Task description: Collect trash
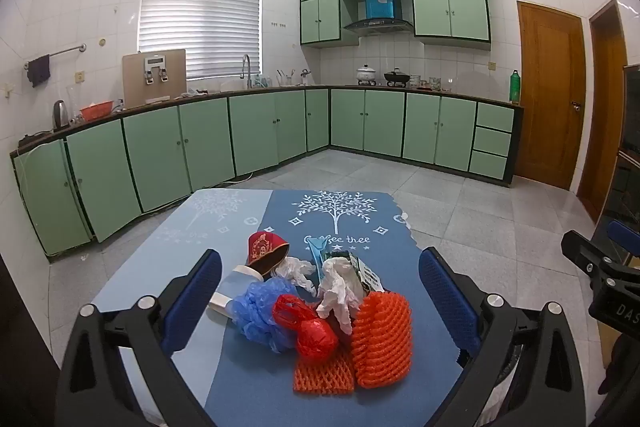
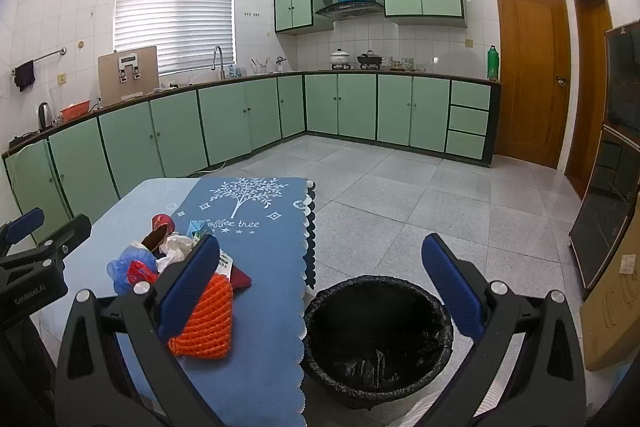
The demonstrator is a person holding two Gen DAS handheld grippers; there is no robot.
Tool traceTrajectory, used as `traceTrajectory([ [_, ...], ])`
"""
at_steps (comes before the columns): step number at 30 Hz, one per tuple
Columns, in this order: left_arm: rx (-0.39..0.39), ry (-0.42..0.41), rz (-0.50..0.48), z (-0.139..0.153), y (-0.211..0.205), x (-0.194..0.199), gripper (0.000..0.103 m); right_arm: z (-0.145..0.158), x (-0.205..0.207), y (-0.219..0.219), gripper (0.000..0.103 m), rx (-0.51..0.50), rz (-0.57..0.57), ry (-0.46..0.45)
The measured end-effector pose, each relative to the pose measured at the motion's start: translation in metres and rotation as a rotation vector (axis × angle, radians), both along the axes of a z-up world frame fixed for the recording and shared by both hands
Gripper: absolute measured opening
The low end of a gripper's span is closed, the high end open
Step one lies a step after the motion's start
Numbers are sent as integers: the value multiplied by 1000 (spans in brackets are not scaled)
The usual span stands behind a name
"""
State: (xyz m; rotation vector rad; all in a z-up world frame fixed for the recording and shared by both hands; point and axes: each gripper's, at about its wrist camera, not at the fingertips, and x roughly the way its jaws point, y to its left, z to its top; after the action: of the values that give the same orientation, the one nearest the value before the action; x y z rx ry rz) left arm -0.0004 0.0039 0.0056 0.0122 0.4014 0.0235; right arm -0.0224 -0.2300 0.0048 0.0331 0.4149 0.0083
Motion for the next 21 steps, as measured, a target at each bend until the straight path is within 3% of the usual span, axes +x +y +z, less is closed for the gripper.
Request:
traceTrajectory([
  [21, 0, 3, 1, -1, 2, 0, 97, -2, 1, 1, 98, 2, -2, -5],
])
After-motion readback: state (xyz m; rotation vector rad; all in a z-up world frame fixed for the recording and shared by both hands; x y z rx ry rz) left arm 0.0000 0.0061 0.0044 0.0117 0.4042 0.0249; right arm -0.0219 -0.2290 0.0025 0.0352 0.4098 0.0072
